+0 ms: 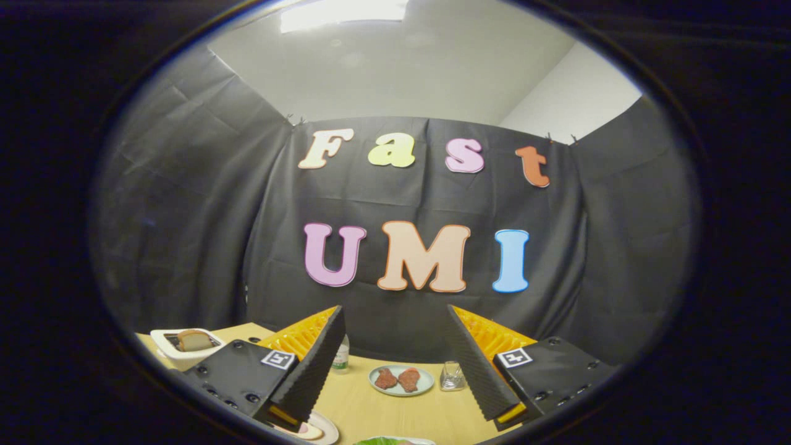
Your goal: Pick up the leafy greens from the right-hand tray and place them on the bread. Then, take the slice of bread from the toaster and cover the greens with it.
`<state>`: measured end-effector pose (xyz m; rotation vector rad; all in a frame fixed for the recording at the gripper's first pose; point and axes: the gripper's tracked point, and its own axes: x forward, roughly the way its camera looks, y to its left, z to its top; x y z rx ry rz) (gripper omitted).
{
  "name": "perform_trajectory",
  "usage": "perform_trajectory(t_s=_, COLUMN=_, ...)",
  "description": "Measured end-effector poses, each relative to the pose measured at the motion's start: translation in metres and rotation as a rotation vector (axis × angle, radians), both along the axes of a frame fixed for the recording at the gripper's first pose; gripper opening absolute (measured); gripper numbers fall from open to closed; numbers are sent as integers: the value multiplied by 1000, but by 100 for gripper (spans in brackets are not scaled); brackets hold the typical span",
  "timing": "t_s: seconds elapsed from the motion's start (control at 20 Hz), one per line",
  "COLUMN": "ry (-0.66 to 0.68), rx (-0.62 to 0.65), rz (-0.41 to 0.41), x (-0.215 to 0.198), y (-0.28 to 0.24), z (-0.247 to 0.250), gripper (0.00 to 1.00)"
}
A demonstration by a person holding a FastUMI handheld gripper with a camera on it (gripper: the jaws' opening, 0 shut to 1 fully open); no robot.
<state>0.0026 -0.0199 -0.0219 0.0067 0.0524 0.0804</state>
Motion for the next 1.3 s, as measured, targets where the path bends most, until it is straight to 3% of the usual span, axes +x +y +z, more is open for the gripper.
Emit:
perform_trajectory(t_s=1.0, ry=308, rx=-202, rz=423, x=-2, y=5, z=-121, gripper=99)
perform_trajectory(t_s=1.3, ry=410, rx=-245, rz=510, x=-10, y=4, z=-162, gripper=99)
